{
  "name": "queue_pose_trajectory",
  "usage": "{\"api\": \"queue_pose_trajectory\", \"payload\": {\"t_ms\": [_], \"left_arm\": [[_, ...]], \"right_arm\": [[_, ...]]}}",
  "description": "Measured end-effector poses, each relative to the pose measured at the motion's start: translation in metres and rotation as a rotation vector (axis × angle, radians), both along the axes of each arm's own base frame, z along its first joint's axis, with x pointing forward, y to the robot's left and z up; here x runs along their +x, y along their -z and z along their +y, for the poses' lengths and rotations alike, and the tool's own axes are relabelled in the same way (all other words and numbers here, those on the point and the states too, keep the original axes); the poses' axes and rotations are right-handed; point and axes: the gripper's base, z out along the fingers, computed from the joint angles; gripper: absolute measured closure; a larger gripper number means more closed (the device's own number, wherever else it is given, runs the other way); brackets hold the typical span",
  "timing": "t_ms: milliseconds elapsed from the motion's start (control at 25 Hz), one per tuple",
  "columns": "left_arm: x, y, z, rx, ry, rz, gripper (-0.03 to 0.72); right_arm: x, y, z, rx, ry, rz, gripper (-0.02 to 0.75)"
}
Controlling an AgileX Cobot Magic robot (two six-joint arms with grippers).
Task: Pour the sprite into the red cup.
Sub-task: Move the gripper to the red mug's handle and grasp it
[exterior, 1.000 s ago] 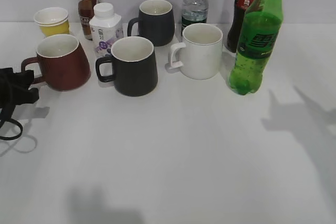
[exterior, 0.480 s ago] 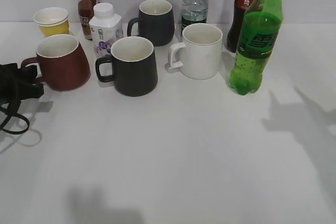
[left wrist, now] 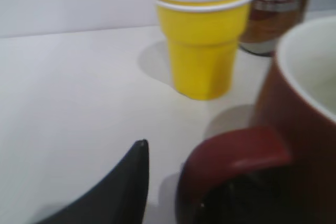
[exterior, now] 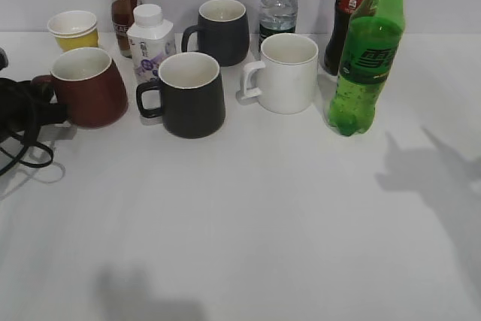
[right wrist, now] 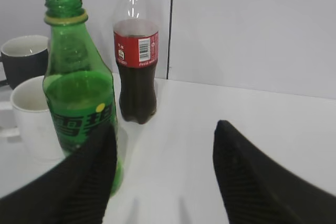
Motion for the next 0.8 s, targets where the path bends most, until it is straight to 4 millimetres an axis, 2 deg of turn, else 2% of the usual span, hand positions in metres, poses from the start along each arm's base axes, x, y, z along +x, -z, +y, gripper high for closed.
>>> {"api": "queue_pose_trajectory", "payload": {"t_ms": [120,240,400,560,600,680,800], "left_arm": [[0.007,0.001,0.006,0.009,-0.003,-0.011,0.458],[0.012,0.001,0.004,0.029,0.052,-0.04,0.497],[0.017,0.005,-0.002,0.054,0.132,-0.066,0.508],[0.019,0.009,-0.004,0.058,0.148,-0.065,0.516],[0.02,0.009,-0.004,0.058,0.147,-0.068,0.531],[0.023,0.007,-0.004,0.064,0.154,-0.076,0.622],[0.026,0.005,-0.007,0.081,0.183,-0.082,0.638]], "right_arm": [[0.0,0.001,0.0,-0.009,-0.003,0.015,0.297],[0.0,0.003,0.001,-0.047,-0.017,0.025,0.297],[0.005,0.011,0.004,-0.076,-0.037,0.062,0.297],[0.008,0.018,0.015,-0.12,-0.105,0.092,0.297],[0.009,0.019,0.018,-0.129,-0.119,0.093,0.297],[0.009,0.02,0.019,-0.136,-0.129,0.095,0.297],[0.01,0.02,0.02,-0.138,-0.132,0.089,0.297]]}}
